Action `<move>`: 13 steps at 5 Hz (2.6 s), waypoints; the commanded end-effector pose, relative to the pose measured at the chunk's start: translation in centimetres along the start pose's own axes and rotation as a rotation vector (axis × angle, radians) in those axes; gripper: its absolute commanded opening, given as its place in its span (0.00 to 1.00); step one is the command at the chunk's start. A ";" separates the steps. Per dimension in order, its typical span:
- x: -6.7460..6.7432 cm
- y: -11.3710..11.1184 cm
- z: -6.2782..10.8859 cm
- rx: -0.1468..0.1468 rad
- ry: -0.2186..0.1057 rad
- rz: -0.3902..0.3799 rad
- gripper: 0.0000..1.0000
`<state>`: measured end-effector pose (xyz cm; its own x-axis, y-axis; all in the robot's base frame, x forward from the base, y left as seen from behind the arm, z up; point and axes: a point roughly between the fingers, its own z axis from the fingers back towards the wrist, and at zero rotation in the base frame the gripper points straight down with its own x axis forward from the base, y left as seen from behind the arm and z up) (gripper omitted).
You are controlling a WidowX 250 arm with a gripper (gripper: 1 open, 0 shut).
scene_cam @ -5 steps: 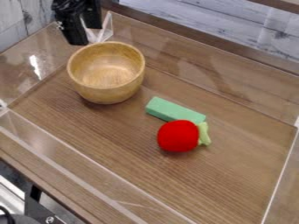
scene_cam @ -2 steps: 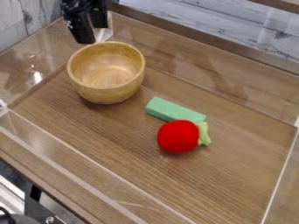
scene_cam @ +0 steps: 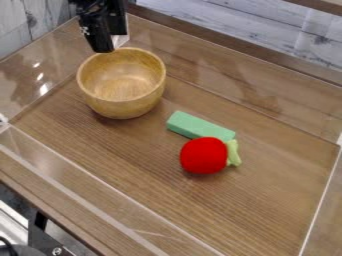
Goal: Remove the green object from the brown bowl and put it on the table
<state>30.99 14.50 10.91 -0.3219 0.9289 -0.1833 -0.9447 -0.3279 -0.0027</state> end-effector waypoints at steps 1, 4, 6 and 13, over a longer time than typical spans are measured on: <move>-1.1 0.6 2.3 -0.057 -0.004 -0.003 0.00; -6.7 3.1 -2.2 0.037 -0.016 -0.198 0.00; -9.9 4.1 -5.8 0.104 -0.042 -0.200 0.00; -11.6 3.7 -10.1 0.149 -0.086 -0.318 1.00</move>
<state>31.17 0.92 2.25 -0.0124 0.9933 -0.1151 -0.9917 0.0025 0.1283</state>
